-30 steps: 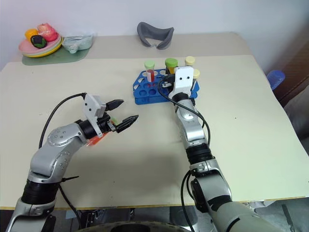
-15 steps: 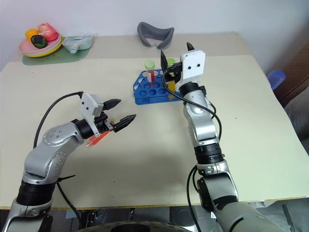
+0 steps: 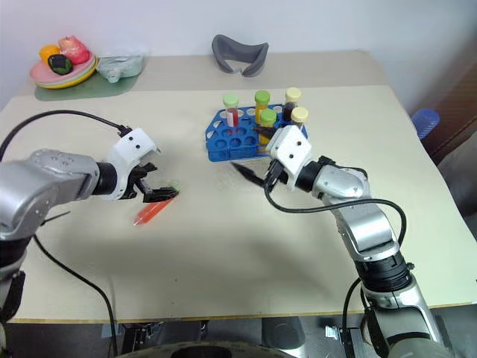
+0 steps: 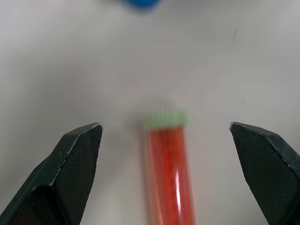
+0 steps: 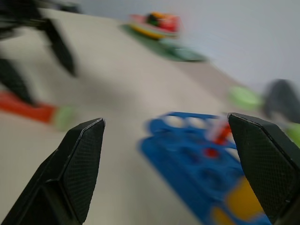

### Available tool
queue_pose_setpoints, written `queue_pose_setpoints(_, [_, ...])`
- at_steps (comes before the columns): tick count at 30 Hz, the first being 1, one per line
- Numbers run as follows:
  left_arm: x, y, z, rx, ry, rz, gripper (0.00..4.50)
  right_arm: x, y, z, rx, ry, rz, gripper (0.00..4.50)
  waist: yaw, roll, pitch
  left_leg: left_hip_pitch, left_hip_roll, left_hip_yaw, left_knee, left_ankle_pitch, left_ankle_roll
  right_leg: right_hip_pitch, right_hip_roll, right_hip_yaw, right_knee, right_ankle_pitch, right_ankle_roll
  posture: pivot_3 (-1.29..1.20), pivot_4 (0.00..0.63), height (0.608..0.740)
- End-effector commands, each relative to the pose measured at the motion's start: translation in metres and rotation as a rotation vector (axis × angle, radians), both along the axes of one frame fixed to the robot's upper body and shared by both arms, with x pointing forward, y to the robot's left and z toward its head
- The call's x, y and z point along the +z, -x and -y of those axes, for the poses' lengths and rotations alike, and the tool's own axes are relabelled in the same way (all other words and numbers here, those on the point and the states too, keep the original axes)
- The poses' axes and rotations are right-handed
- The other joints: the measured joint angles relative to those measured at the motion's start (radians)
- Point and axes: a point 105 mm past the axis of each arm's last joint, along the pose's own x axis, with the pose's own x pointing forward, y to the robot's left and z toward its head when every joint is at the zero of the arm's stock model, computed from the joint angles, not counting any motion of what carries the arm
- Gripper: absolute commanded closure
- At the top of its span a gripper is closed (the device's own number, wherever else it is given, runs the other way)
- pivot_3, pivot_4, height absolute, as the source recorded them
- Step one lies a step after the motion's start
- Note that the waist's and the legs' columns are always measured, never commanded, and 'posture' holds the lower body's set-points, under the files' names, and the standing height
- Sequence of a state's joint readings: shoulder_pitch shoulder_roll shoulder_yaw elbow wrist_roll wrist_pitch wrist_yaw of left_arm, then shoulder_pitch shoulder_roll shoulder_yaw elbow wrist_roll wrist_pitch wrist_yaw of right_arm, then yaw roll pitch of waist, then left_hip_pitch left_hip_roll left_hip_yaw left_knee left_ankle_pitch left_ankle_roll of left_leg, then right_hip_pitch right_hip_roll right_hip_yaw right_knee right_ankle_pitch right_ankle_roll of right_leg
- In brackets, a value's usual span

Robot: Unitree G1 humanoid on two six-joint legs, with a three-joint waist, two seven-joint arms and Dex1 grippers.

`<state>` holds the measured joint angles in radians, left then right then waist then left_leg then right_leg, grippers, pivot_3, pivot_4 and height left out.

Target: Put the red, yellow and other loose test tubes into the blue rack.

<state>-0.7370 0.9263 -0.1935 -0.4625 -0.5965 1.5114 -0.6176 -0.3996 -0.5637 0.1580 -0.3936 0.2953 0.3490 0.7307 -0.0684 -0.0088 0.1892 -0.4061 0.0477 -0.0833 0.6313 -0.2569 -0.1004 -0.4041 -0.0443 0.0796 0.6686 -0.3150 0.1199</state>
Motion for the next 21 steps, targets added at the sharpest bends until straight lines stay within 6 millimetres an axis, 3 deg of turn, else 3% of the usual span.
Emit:
queue_pose_setpoints(1, [-0.006, 0.005, -0.003, -0.004, -0.062, -0.086, 0.0, 0.001, 0.02, -0.009, 0.112, 0.035, -0.021, 0.21, 0.0, 0.0, 0.0, 0.0, 0.0, 0.0, 0.0, 0.0, 0.0, 0.0, 0.0, 0.0, 0.0, 0.0, 0.0, 0.0, 0.15, 0.74])
queue_pose_setpoints(5, [-0.024, -0.001, -0.011, 0.021, -0.148, -0.139, 0.0, -0.003, 0.025, -0.01, 0.135, 0.056, -0.046, 0.21, 0.001, 0.0, 0.0, 0.0, 0.0, 0.0, 0.0, 0.0, 0.0, 0.0, 0.0, 0.0, 0.0, 0.0, 0.0, 0.0, 0.15, 0.74])
queue_pose_setpoints(11, [-0.034, -0.013, -0.011, 0.055, -0.163, -0.172, 0.0, -0.006, 0.027, -0.011, 0.132, 0.059, -0.052, 0.21, 0.008, -0.001, 0.0, -0.001, 0.0, 0.0, 0.001, 0.0, 0.0, 0.0, 0.0, 0.0, 0.0, 0.0, 0.0, 0.0, 0.15, 0.74])
queue_pose_setpoints(21, [-0.04, -0.026, 0.009, 0.111, -0.155, -0.174, 0.0, -0.011, 0.031, -0.014, 0.119, 0.047, -0.063, 0.21, 0.027, 0.0, 0.0, 0.0, 0.0, 0.0, 0.002, 0.0, 0.0, 0.001, 0.0, 0.0, 0.001, 0.0, 0.0, 0.0, 0.15, 0.74])
